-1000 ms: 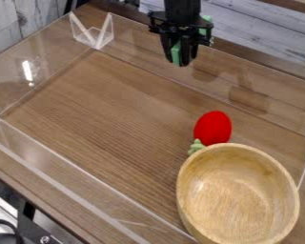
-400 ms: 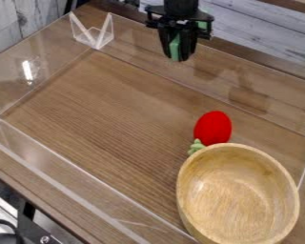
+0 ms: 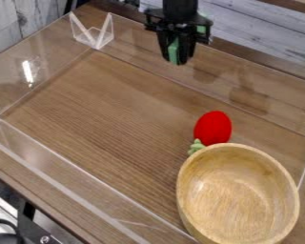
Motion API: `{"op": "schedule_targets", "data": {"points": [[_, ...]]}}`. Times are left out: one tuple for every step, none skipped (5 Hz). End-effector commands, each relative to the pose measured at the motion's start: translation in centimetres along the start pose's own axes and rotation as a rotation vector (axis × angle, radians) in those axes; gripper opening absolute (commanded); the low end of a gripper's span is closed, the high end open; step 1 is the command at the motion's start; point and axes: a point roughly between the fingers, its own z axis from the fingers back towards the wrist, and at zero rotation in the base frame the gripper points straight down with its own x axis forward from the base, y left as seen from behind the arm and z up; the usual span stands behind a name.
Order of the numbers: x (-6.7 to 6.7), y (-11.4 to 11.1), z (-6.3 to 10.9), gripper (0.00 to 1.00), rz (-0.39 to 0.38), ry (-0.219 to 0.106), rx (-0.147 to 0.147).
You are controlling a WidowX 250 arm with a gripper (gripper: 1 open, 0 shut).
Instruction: Put the green block in the brown bowl
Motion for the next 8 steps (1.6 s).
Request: {"op": "schedule_targets", "data": {"points": [[-0.2, -3.2, 4.1, 0.00, -0.035, -0.095, 0.000], [-1.3, -5.9, 4.6, 0.00, -0.079, -0.090, -0.013], [-2.8, -9.0, 4.3, 0.00, -0.131, -0.074, -0.025], [-5.5, -10.1, 5.0, 0.00, -0.142, -0.059, -0.037], [-8.1, -10.7, 5.7, 0.00, -0.135, -0.046, -0.051], [-10.2, -11.4, 4.4, 0.00, -0.187, -0.030, -0.064], [-11.6, -12.0, 2.1, 0.00, -0.211, -0.017, -0.067], [-11.9, -13.8, 0.7, 0.00, -0.226, -0.005, -0.082]]}}
